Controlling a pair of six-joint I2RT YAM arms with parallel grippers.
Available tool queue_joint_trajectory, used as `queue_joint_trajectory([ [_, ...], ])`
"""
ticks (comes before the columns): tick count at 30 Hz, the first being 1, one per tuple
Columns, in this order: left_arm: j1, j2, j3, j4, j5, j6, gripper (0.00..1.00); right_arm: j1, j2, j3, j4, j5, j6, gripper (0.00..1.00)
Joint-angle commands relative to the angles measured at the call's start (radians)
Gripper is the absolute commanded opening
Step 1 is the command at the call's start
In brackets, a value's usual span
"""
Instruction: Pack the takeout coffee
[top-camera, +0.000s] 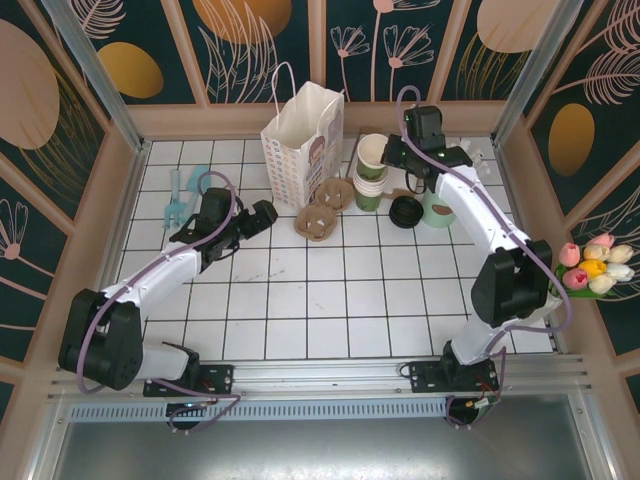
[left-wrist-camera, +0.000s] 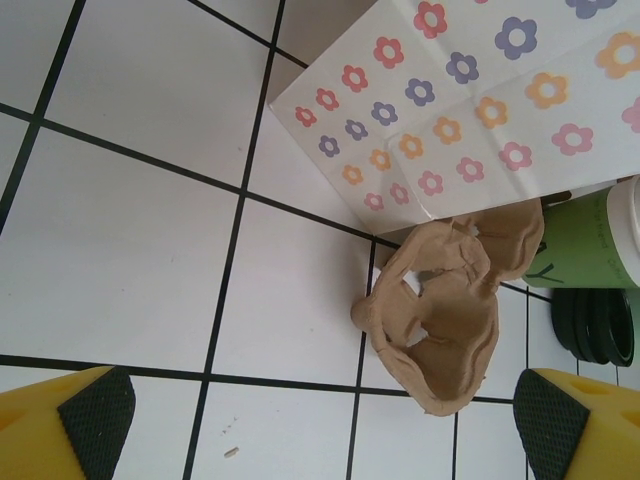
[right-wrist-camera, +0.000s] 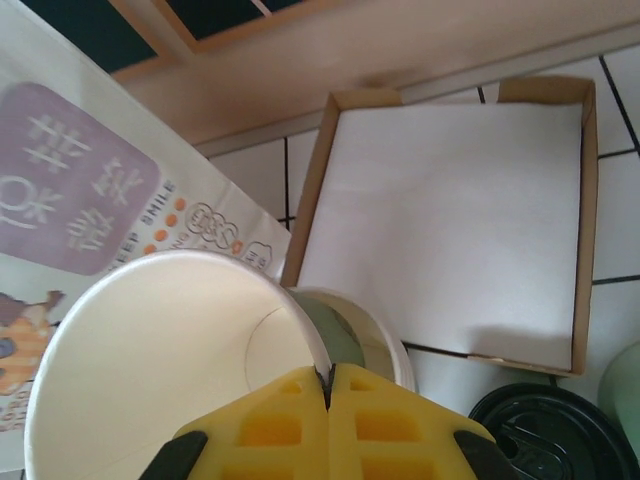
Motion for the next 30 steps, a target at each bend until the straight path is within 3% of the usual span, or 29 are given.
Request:
queue_joint_trajectory([
  [1,-0.002,0.017,0.03,-0.018,-0.002,-0.026,0.99,0.027,-0.087,0.041,-0.029,0.027,-0.019,0.0],
  [7,-0.003,-0.014,-0.031,0.038,-0.015,-0.091,0.99,0.092,-0.197,-0.006,-0.036,0.108,-0.073,0.0],
  [17,-0.002,-0.064,-0.068,0.081,0.099,-0.132,0.99,0.183,-0.39,-0.261,-0.015,-0.051,-0.157,0.0],
  [25,-0.002,-0.108,-0.061,0.02,0.111,-0.101,0.99,0.345,-0.389,-0.456,0.067,-0.129,-0.135,0.0],
  [30,-0.002,-0.094,-0.081,0.05,0.184,-0.168,0.99,0.388,-0.339,-0.525,0.129,-0.139,-0.077,0.0],
])
